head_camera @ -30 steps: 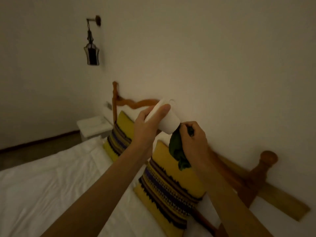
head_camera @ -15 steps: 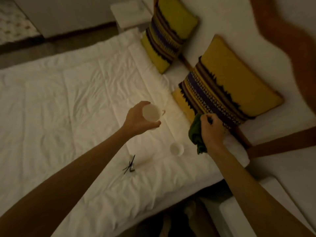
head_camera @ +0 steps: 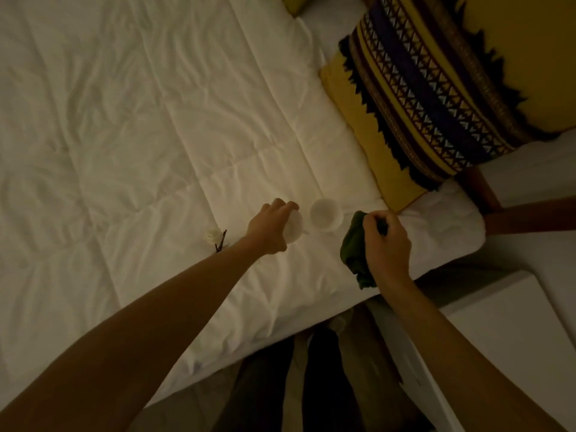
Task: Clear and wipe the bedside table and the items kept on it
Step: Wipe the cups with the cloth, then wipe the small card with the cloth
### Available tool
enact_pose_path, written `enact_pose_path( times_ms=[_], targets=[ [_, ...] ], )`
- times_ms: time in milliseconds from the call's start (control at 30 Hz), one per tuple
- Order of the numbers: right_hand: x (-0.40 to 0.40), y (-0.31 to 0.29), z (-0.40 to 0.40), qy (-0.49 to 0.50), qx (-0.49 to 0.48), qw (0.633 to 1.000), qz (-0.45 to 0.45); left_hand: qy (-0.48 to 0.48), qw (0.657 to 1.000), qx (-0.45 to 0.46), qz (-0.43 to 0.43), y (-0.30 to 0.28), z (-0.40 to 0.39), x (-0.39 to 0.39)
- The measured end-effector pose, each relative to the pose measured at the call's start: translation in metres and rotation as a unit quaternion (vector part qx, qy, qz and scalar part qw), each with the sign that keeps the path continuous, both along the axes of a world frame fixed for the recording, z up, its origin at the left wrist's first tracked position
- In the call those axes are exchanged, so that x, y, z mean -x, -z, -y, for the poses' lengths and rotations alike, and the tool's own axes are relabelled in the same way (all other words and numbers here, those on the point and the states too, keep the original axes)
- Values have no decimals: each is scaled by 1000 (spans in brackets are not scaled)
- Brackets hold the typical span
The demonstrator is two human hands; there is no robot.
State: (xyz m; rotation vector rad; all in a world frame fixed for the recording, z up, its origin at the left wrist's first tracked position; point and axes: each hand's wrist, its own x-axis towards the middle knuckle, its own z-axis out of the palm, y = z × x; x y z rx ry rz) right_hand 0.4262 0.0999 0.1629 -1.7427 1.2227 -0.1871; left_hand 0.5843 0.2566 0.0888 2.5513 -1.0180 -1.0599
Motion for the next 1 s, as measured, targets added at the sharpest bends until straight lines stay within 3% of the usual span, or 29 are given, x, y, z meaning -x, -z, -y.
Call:
enact_pose_path(
  times_ms=[467, 733, 1000],
  targets=[
    [-4, 45, 5, -10, -21, 999, 29, -9, 999, 24, -19, 64, 9, 10],
    [-4, 46, 5, -21, -30, 999, 23, -110, 984, -133, 40, 73, -27, 8],
    [-2, 38, 1, -46, -41, 998, 27, -129, 970, -181, 97, 58, -37, 9]
  ],
)
